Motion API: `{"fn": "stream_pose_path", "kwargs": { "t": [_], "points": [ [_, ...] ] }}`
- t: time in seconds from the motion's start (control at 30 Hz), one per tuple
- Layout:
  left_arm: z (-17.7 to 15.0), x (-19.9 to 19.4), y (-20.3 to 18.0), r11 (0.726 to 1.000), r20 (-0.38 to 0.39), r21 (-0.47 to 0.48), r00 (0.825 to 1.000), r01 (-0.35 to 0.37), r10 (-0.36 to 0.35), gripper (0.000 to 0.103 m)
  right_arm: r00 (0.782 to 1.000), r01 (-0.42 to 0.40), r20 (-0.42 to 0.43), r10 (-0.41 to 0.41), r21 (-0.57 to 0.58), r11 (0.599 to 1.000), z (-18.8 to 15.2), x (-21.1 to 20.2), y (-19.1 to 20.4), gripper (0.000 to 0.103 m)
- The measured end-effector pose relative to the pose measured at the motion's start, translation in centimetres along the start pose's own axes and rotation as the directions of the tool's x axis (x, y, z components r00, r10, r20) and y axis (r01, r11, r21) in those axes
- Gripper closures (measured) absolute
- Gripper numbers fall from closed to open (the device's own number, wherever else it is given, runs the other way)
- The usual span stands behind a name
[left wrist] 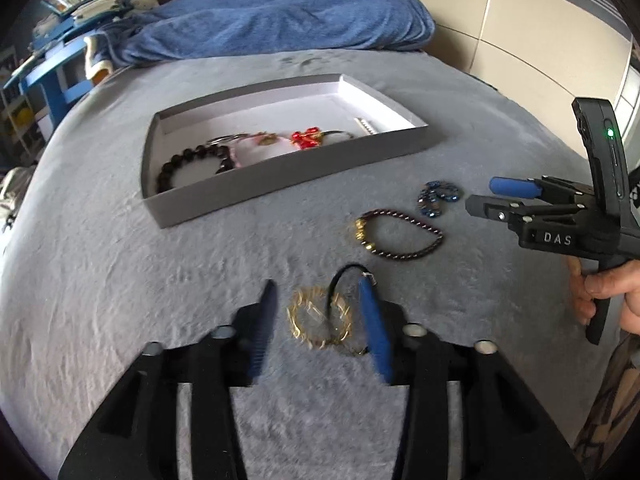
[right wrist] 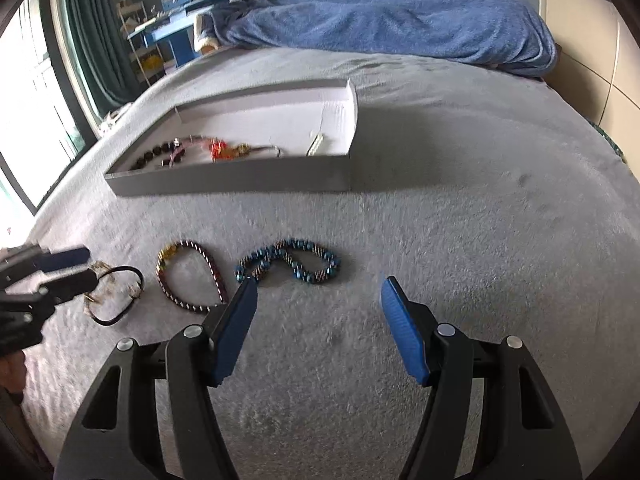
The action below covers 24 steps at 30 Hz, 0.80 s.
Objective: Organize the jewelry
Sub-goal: 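Grasp the blue bead bracelet with the right gripper while the left grasps the gold hoop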
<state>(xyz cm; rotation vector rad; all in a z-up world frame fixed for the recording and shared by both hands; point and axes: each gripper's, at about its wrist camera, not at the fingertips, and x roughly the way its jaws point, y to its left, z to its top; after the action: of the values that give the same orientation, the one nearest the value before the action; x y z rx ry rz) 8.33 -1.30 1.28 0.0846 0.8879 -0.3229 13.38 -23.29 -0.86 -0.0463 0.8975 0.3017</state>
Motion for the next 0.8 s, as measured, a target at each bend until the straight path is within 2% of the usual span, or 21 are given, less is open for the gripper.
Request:
{"fn": "stream_pose_path", "kwargs": {
  "t": [0.23, 0.5, 0.63, 0.67, 0.7, 0.73, 0.8],
  "points": [
    [0.0, 0.3, 0.7, 1.000, -0.011, -0.013, 1.000, -0.002, 0.002, 0.041, 1.000, 0.005, -0.009, -0.005, -0.042, 0.999, 0.3, 1.2, 1.2, 0.039],
    [-0.6, 0.3, 0.9, 1.000, -0.022, 0.005, 0.999, 0.024, -0.024, 0.036, 1.000, -0.014, -0.012, 0.014, 0.014, 1.000, 1.6, 3.0, 1.0, 0.039],
    [-1.0, 0.0, 0.0, 0.998, -0.018, 0.055, 0.999, 0.041, -0.040, 0.035, 1.000, -0.023, -0.020, 0.024, 0.036, 0.999, 1.8, 3.9, 0.8, 0.039],
    [-1.0, 0.0, -0.2, 0.997, -0.018, 0.064, 0.999, 0.045, -0.044, 0.035, 0.999, -0.029, -0.018, 0.030, 0.034, 0.999, 1.8, 3.9, 0.9, 0.046],
    [-1.0, -0.1, -0.4, 0.996, -0.018, 0.071, 0.999, 0.048, -0.047, 0.034, 0.999, -0.031, -0.019, 0.032, 0.033, 0.999, 1.8, 3.8, 1.0, 0.058],
    [-1.0, -0.1, -0.6, 0.996, -0.019, 0.079, 0.999, 0.046, -0.045, 0.034, 0.999, -0.041, -0.022, 0.042, 0.040, 0.998, 1.7, 3.8, 0.9, 0.063],
    [-1.1, -0.1, -0.7, 0.996, -0.022, 0.084, 0.999, 0.044, -0.042, 0.032, 0.998, -0.057, -0.023, 0.058, 0.060, 0.997, 1.7, 3.5, 0.5, 0.086]
  ]
}}
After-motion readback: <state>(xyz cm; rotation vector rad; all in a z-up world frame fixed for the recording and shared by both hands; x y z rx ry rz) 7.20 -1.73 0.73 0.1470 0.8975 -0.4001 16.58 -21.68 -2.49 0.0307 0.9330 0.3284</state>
